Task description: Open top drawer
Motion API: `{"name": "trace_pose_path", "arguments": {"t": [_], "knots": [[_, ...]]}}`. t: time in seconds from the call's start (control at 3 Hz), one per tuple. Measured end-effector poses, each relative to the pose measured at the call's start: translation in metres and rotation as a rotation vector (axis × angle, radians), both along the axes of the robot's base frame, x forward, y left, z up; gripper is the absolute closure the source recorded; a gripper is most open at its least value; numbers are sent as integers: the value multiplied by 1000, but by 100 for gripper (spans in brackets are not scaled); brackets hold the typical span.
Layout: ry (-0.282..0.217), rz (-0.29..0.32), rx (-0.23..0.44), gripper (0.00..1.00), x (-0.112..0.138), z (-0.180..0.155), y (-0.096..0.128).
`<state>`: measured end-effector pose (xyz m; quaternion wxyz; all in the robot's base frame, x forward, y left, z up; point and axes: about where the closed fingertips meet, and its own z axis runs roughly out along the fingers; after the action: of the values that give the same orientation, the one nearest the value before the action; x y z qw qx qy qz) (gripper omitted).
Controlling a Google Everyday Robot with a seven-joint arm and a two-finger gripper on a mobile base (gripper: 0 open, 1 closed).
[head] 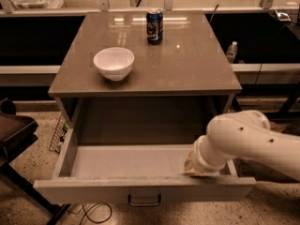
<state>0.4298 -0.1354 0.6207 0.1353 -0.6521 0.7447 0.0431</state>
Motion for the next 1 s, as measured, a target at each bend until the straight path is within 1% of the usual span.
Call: {"name": "trace_pose_path", "arguments": {"t": [0.33, 0.67, 1.0], "knots": [[0, 1, -1, 100, -1, 0, 1], [6, 32, -23, 100, -37, 4, 23], [10, 38, -27, 100, -44, 4, 26]]}}
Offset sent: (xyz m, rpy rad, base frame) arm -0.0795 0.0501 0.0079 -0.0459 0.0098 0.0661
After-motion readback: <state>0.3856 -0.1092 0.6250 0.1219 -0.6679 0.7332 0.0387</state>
